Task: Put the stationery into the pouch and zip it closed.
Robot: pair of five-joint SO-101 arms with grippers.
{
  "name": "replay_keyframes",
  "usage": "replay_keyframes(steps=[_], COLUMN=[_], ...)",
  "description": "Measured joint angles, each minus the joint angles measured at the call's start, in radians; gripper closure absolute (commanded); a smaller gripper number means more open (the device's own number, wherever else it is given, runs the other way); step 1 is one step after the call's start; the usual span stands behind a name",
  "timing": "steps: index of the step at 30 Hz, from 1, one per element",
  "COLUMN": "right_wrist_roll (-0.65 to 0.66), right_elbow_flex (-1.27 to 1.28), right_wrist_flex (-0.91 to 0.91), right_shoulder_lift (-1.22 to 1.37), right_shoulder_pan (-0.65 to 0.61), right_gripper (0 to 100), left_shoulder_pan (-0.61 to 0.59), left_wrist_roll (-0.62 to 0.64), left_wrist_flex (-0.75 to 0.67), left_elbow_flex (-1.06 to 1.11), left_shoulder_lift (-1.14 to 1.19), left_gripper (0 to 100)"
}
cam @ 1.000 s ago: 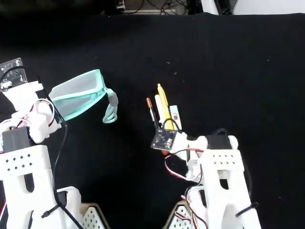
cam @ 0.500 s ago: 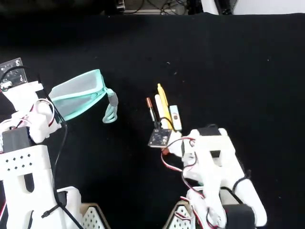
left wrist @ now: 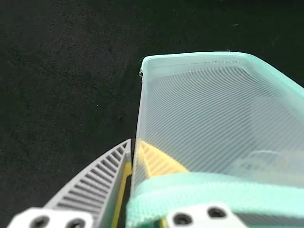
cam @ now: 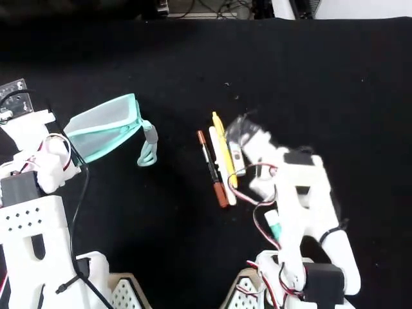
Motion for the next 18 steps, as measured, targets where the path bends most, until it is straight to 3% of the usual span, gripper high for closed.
replay_keyframes(steps=[5, 10, 18], right_wrist_roll=[-0.080, -0.083, 0.049], right_elbow_flex=[-0.089, -0.095, -0.095], right_wrist_flex=[0.008, 0.226, 0.457], right_shoulder_lift=[0.000, 0.000, 0.000], right_shoulder_pan=[0.003, 0.003, 0.003], right_gripper=[94.7, 68.1, 71.5], left_shoulder_pan=[0.000, -0.003, -0.003], left_wrist_roll=[0.000, 0.000, 0.000], left_wrist_flex=[0.000, 0.000, 0.000], left_elbow_flex=[0.000, 0.000, 0.000], left_shoulder_lift=[0.000, 0.000, 0.000], left_gripper=[97, 97, 97])
